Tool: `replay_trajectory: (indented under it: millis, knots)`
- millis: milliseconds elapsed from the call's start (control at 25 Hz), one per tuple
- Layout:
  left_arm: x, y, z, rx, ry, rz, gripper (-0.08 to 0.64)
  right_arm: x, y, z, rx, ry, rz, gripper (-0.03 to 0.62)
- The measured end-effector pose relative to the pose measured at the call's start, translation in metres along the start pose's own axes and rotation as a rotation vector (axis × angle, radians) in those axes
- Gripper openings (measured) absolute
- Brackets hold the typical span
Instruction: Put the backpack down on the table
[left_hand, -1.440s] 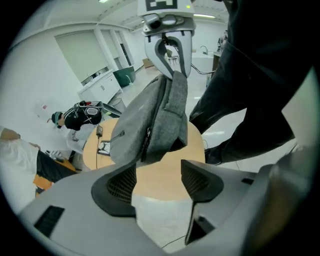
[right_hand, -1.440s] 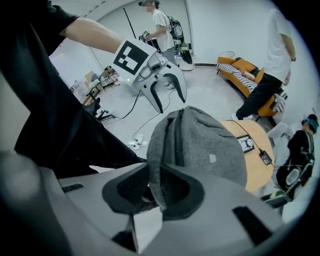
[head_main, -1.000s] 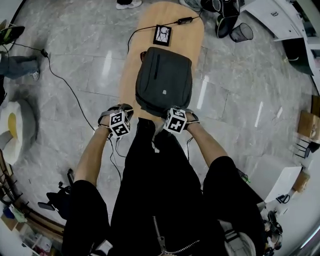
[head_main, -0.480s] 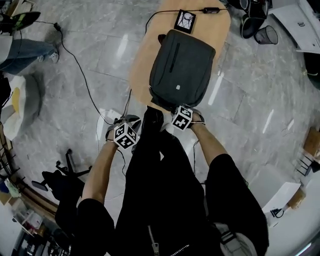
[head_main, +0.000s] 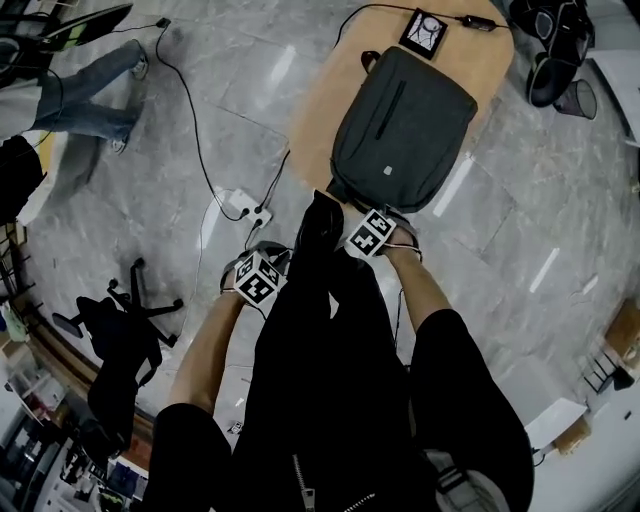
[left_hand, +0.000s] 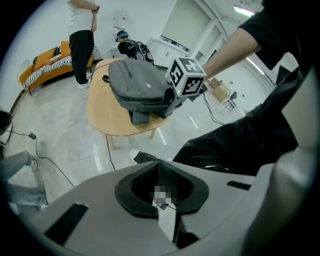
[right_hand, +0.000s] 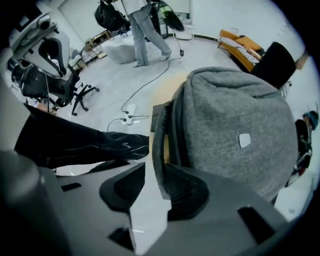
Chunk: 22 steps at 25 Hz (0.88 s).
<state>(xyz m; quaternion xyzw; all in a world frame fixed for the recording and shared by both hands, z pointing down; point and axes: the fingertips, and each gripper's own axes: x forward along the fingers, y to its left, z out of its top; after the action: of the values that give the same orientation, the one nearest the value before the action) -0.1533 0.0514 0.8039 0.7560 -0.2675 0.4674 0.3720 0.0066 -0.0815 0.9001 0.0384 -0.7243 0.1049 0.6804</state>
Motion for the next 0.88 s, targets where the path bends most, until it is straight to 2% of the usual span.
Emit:
replay_trajectory:
  millis: [80,160,280,440,560,640,760,880]
  knots:
    - [0.002,-0.006,-0.006,-0.007,0.003,0.003,0.025,-0.002,0.002,0.004,-0.008,-0.012,-0.045,0.16]
    - [0.003,-0.011,-0.004,-0.017,-0.008,0.008,0.025,-0.015,-0.002,0.009,0.085,-0.083,-0.095,0.164]
    - [0.005,-0.013,0.005,-0.046,-0.026,0.04,0.025,-0.036,-0.015,-0.003,0.33,-0.16,-0.143,0.162]
    - [0.005,-0.007,0.023,-0.128,-0.039,0.135,0.025,-0.061,-0.025,-0.039,0.664,-0.239,-0.146,0.049]
    - [0.004,-0.013,0.039,-0.196,-0.105,0.141,0.025,-0.074,-0.014,-0.066,0.864,-0.295,-0.095,0.012]
    - [-0.002,-0.019,0.047,-0.228,-0.149,0.137,0.025,-0.086,-0.002,-0.078,0.942,-0.322,-0.065,0.011]
    - [-0.019,-0.037,0.052,-0.283,-0.186,0.147,0.025,-0.116,0.019,-0.093,1.004,-0.384,-0.067,0.011]
    - [-0.04,-0.055,0.058,-0.316,-0.231,0.172,0.025,-0.159,0.034,-0.1,1.048,-0.508,-0.097,0.011]
